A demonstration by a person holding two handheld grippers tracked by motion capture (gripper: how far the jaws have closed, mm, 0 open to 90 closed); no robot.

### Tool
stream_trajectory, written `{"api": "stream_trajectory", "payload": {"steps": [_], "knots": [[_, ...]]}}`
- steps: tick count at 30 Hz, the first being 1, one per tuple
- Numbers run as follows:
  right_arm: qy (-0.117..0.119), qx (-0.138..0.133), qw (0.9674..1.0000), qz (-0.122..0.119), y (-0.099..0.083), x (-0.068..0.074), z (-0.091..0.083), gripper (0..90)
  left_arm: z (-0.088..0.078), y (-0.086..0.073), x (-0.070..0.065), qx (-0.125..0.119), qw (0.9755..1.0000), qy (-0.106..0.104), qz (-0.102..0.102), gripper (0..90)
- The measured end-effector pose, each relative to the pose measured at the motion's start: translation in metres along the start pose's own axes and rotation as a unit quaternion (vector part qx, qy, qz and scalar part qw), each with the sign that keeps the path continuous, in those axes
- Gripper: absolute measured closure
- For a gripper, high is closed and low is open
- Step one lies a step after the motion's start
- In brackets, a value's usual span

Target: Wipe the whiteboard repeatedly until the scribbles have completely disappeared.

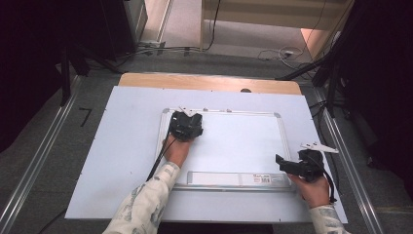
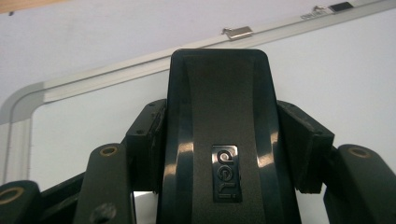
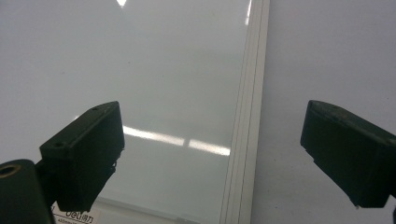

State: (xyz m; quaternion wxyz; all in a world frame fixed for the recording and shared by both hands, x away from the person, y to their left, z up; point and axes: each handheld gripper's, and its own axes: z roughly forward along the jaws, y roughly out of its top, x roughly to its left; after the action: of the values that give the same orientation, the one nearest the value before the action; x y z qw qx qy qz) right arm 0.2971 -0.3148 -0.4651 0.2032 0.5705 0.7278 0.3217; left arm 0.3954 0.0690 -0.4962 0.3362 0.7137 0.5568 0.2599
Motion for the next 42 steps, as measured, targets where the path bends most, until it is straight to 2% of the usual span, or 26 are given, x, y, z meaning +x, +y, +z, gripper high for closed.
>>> {"api": "stream_trajectory", "payload": {"steps": [9,12,19,29,33,37,42], "knots": [[0.0,-0.001,1.0,0.001,0.0,-0.001,-0.001,4.9,0.002,0.002,0.027,0.003,0.9996,0.023,-0.017,41.5],[0.0,-0.001,1.0,0.0,0.0,-0.001,-0.001,4.9,0.001,0.002,0.032,0.006,0.9992,0.034,-0.02,41.4],[-0.001,-0.001,1.0,0.002,-0.001,-0.002,-0.001,4.9,-0.003,-0.001,0.042,0.01,0.9987,0.041,-0.028,41.4],[0.001,0.0,1.0,0.0,0.0,0.0,0.0,4.9,0.002,0.002,0.039,0.003,0.9988,0.039,-0.03,41.5],[0.0,0.0,1.0,0.001,0.0,0.0,0.0,5.0,0.005,0.005,0.03,0.004,0.9995,0.026,-0.018,41.6],[0.0,0.001,1.0,0.002,0.0,0.0,0.0,5.0,0.006,0.006,0.013,0.006,0.9999,0.007,0.006,41.5],[0.001,0.0,1.0,0.001,0.0,0.0,0.0,5.0,0.005,0.006,0.013,0.009,0.9999,0.006,0.004,41.1]]}}
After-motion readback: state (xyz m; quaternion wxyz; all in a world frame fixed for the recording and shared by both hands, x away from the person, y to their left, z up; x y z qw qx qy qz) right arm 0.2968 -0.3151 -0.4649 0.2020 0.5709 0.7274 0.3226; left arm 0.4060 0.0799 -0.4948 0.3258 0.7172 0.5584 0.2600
